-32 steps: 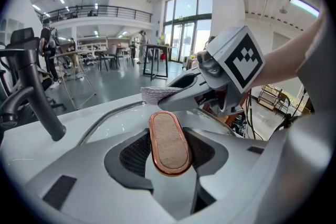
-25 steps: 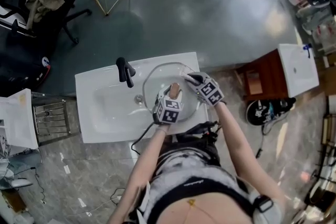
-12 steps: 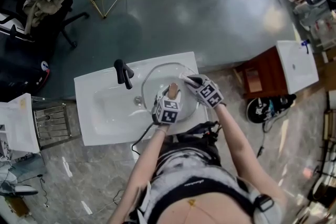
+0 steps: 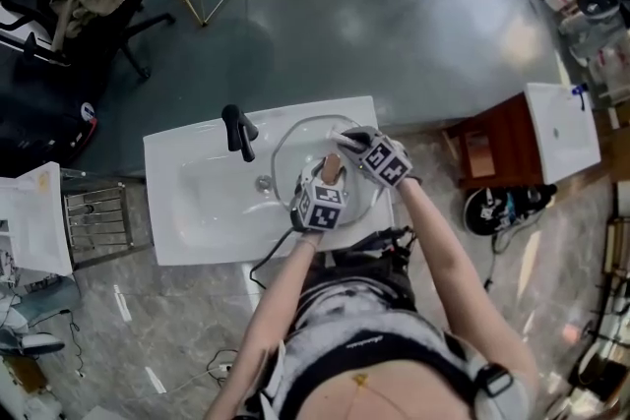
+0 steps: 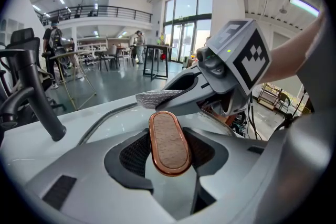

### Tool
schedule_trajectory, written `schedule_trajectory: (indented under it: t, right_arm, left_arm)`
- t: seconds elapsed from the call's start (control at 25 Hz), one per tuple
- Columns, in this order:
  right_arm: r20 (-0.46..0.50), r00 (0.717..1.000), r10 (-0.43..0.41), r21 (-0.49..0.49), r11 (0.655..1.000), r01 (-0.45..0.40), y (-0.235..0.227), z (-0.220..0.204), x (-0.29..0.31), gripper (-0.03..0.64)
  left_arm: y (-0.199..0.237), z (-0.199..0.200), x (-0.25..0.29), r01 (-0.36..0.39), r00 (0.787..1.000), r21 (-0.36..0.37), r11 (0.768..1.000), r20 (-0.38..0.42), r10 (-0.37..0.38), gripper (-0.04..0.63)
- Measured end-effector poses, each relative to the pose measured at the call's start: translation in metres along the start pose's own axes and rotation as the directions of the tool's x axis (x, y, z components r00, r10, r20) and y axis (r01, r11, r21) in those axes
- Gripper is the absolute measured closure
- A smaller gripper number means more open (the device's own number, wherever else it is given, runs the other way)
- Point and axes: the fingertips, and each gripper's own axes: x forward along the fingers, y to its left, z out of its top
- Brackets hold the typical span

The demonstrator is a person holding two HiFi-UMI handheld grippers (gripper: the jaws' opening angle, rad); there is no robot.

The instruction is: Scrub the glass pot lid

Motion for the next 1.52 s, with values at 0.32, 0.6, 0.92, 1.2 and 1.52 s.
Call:
schedule_trajectory:
  t: [0.32, 0.6, 0.92, 1.2, 1.52]
  right_arm:
    - [-0.067, 0.993, 0.093, -0.118, 0.988, -0.1, 0.007, 0.027, 0.032, 0.528]
    - [-0.124, 0.974, 0.187, -0.19, 0.959, -0.208, 0.018, 0.045, 0.053, 0.528]
    - [-0.171, 0.945, 0.28, -0.292, 0.901, -0.32, 0.053, 0.064, 0.077, 0.528]
    - [-0.189, 0.926, 0.325, -0.335, 0.865, -0.372, 0.066, 0.067, 0.082, 0.525]
    - [-0.143, 0.95, 0.277, -0.322, 0.895, -0.31, 0.057, 0.065, 0.079, 0.525]
  left_arm:
    - [0.0, 0.003, 0.0, -0.005, 1.0, 0.004, 1.0, 0.004, 0.005, 0.391]
    - [-0.002, 0.003, 0.0, -0.002, 1.0, -0.002, 1.0, -0.002, 0.002, 0.391]
    - [-0.001, 0.002, 0.001, -0.009, 1.0, 0.004, 1.0, 0.004, 0.009, 0.391]
    - [0.0, 0.002, 0.003, -0.009, 1.0, 0.002, 1.0, 0.006, 0.009, 0.391]
    - [0.001, 0.002, 0.001, -0.009, 1.0, 0.005, 1.0, 0.005, 0.009, 0.391]
